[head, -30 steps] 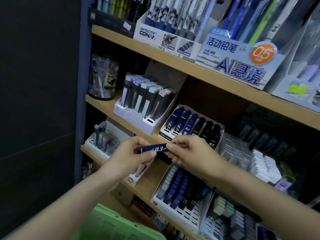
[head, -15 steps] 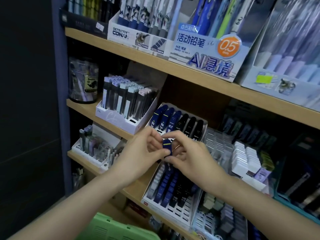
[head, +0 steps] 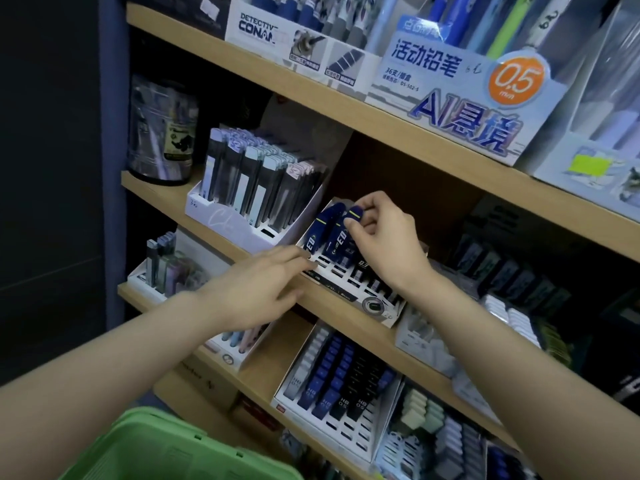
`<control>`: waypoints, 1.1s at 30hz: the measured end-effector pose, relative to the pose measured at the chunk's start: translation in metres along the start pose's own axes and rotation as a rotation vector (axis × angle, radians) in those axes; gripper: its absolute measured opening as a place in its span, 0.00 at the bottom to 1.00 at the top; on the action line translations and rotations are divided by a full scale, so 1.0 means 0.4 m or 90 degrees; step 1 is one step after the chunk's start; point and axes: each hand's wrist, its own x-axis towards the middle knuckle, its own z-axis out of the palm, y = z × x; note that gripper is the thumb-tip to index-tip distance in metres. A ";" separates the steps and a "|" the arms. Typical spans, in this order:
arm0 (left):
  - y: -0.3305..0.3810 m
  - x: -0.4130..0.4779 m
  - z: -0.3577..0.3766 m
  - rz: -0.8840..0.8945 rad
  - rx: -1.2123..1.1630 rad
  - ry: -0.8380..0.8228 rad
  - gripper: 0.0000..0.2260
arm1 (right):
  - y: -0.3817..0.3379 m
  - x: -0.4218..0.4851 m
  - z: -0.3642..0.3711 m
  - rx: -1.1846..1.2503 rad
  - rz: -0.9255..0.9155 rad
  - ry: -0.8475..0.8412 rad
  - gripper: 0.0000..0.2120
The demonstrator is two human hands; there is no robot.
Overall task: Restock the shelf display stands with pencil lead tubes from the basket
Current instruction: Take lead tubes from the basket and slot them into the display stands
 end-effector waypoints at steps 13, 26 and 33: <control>-0.030 0.017 0.043 0.062 0.026 0.060 0.20 | 0.010 0.053 0.023 -0.106 -0.019 -0.131 0.06; -0.030 0.015 0.048 0.065 0.030 0.057 0.23 | 0.008 0.045 0.037 -0.158 -0.017 -0.134 0.07; -0.030 0.015 0.050 0.062 0.032 0.056 0.23 | 0.002 0.033 0.024 -0.284 -0.092 -0.086 0.13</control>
